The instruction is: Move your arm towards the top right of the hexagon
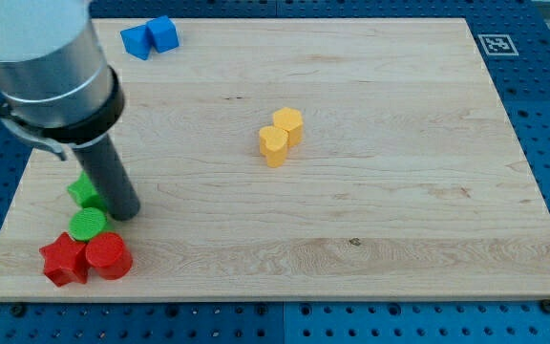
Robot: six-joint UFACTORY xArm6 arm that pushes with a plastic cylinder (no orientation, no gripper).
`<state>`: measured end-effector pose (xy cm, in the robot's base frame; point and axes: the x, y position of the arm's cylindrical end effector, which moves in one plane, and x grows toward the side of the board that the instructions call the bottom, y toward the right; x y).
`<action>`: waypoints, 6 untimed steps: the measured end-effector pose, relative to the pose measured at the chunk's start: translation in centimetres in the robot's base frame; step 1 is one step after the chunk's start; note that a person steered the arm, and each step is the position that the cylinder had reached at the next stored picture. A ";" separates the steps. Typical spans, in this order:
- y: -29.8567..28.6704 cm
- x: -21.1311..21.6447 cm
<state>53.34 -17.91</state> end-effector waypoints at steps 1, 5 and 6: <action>-0.5 -0.5; 27.2 -0.7; 28.8 -5.5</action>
